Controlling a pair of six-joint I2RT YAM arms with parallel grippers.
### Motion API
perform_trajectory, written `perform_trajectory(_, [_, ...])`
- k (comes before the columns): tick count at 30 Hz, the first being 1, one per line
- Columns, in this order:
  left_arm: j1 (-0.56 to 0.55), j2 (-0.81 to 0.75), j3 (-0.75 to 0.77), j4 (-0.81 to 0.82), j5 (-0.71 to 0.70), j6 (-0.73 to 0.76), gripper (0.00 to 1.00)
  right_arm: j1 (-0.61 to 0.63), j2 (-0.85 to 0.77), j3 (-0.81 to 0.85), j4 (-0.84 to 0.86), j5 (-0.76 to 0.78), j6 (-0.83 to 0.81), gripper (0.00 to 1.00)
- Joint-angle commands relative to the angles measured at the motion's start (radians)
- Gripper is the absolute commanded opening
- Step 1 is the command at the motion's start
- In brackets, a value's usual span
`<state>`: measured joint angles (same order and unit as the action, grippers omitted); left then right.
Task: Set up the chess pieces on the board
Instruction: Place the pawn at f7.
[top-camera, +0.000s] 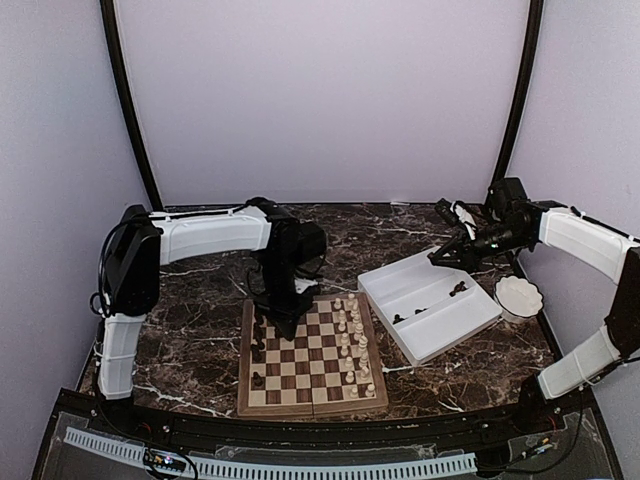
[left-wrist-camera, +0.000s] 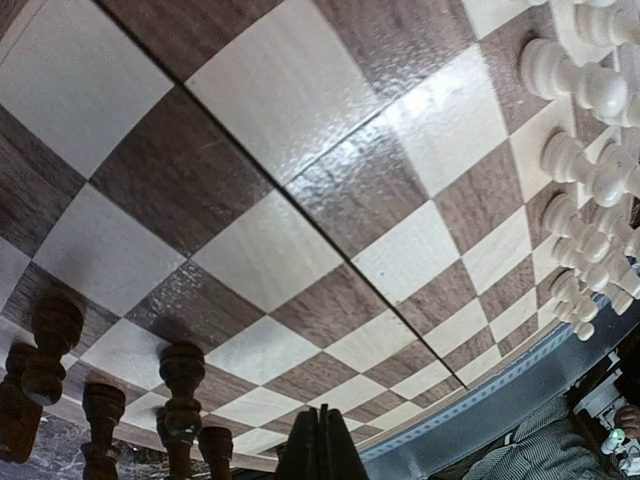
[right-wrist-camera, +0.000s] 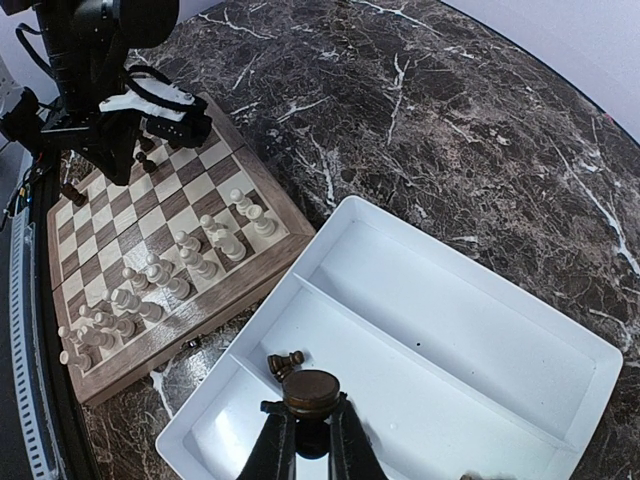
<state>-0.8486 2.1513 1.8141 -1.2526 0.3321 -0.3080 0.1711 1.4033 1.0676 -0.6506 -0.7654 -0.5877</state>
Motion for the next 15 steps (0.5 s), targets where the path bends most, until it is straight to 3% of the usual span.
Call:
perform_trajectory(1, [0.005, -0.018, -0.023, -0.029, -0.052, 0.017, 0.0, 0.004, -0.024, 0.002, 0.012, -0.012, 0.011, 0.06])
perform_trajectory(15, [0.005, 0.03, 0.011, -0.017, -0.121, 0.013, 0.0, 0.004, -0.026, 0.008, 0.005, -0.005, 0.012, 0.06])
